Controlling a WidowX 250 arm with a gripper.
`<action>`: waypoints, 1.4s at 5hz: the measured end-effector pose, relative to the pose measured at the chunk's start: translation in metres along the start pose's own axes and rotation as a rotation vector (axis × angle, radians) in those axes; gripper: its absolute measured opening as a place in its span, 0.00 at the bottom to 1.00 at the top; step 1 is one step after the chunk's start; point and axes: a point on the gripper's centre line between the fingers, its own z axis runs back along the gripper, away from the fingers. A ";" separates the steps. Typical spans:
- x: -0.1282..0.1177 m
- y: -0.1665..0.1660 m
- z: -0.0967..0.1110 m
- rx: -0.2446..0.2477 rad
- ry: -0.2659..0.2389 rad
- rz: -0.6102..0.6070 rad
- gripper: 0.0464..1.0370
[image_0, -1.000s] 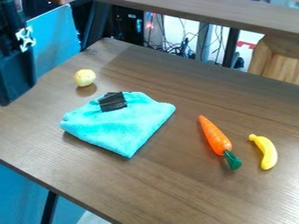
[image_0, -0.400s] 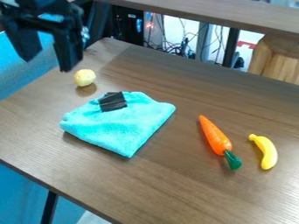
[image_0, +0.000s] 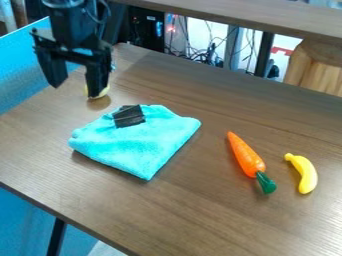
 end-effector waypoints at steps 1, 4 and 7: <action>0.016 -0.003 -0.030 -0.017 0.020 -0.021 0.96; 0.033 -0.020 -0.088 -0.027 -0.046 -0.008 0.96; 0.033 -0.034 -0.124 -0.098 0.034 0.037 0.96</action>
